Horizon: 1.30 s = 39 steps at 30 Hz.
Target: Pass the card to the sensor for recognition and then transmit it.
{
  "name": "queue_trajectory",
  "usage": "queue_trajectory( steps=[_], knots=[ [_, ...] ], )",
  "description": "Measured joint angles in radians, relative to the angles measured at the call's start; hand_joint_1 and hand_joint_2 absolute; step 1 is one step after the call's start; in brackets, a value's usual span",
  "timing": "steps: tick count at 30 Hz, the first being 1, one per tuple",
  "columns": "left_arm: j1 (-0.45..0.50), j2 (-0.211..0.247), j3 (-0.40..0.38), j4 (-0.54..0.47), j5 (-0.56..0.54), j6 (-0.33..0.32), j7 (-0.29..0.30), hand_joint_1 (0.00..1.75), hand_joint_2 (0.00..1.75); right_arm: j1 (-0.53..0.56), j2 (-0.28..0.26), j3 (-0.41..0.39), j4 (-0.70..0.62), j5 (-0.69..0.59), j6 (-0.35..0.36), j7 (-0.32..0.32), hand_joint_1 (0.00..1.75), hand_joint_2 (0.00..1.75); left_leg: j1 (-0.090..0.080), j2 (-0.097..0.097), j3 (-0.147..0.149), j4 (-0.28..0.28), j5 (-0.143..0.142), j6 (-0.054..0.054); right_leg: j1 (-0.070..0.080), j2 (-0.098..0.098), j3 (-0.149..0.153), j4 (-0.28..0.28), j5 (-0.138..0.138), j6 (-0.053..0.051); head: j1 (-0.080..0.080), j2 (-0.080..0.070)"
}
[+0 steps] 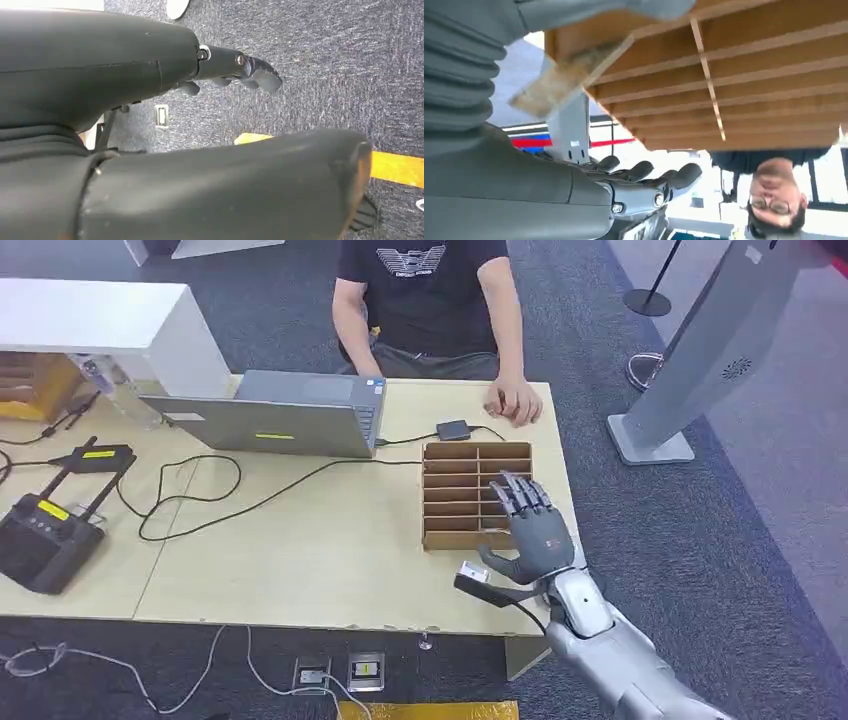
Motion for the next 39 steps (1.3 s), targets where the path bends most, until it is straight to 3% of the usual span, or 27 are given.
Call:
queue_trajectory(
  steps=[13, 17, 19, 21, 23, 27, 32, 36, 37, 39],
  knots=[
    [0.000, 0.000, 0.000, 0.000, -0.003, 0.003, -0.007, 0.00, 0.00, -0.027, -0.014, -0.063, -0.079, -0.013, 0.013, -0.012, 0.00, 0.00, 0.000, 0.000, 0.000, 0.000, 0.000, 0.000, 0.000, 0.000, 0.000, 0.000, 0.000, 0.000, 0.000, 0.000],
    [0.000, -0.006, 0.000, 0.000, 0.001, 0.058, -0.010, 0.00, 0.00, -0.025, -0.041, -0.082, -0.126, -0.033, 0.071, 0.005, 0.00, 0.00, 0.000, 0.000, 0.001, 0.000, 0.000, 0.000, 0.000, 0.001, 0.000, -0.001, 0.000, 0.000, 0.000, 0.000],
    [0.001, -0.011, 0.000, 0.000, 0.003, 0.072, -0.010, 0.00, 0.00, -0.019, -0.058, -0.089, -0.158, -0.057, 0.161, 0.041, 0.00, 0.00, 0.000, 0.000, 0.001, 0.000, 0.000, 0.000, 0.000, 0.000, 0.000, -0.001, 0.000, 0.000, 0.000, 0.000],
    [0.003, -0.014, 0.000, 0.000, 0.010, 0.075, -0.010, 0.00, 0.00, -0.003, -0.083, -0.102, -0.234, -0.102, 0.344, 0.117, 0.00, 0.00, 0.000, 0.000, 0.001, 0.000, 0.000, 0.000, 0.000, 0.001, 0.000, 0.000, 0.000, 0.000, 0.000, 0.000],
    [0.004, -0.016, 0.000, 0.000, 0.011, 0.075, -0.010, 0.00, 0.00, 0.008, -0.104, -0.114, -0.320, -0.125, 0.469, 0.171, 0.00, 0.00, 0.000, 0.001, 0.001, 0.000, 0.000, 0.000, 0.000, 0.001, 0.000, 0.000, 0.000, 0.000, -0.001, 0.000],
    [0.004, -0.018, 0.000, 0.000, 0.021, 0.075, -0.010, 0.00, 0.00, 0.025, -0.152, -0.157, -0.505, -0.193, 0.609, 0.215, 0.00, 0.00, 0.000, 0.001, 0.001, 0.000, 0.000, 0.000, 0.000, 0.002, 0.000, 0.000, 0.000, 0.000, -0.001, 0.000],
    [0.005, -0.019, 0.000, 0.000, 0.024, 0.053, -0.010, 0.00, 0.00, 0.023, -0.226, -0.261, -0.798, -0.303, 0.999, 0.274, 0.00, 0.00, 0.000, 0.001, 0.001, 0.000, 0.000, 0.000, 0.000, 0.002, -0.001, 0.000, 0.000, 0.000, 0.000, 0.000],
    [0.005, -0.015, 0.000, 0.000, 0.025, 0.047, -0.010, 0.00, 0.00, 0.032, -0.284, -0.325, -0.938, -0.350, 1.215, 0.333, 0.00, 0.00, 0.000, 0.001, 0.001, 0.000, 0.000, 0.000, 0.000, 0.002, 0.000, -0.001, 0.000, 0.000, 0.000, 0.000],
    [0.005, -0.014, 0.000, 0.000, 0.027, 0.048, -0.010, 0.00, 0.00, 0.037, -0.297, -0.340, -0.970, -0.362, 1.235, 0.350, 0.00, 1.75, -0.001, 0.001, 0.001, 0.000, 0.000, 0.000, -0.001, 0.002, 0.000, -0.001, 0.000, 0.000, 0.000, 0.000],
    [0.004, -0.014, 0.000, 0.000, 0.028, 0.056, -0.014, 0.00, 0.00, 0.047, -0.315, -0.364, -1.033, -0.361, 1.235, 0.365, 0.00, 1.75, -0.001, 0.002, 0.001, 0.000, 0.000, 0.000, -0.001, 0.002, 0.000, -0.001, 0.000, 0.000, 0.000, 0.000]
  ],
)
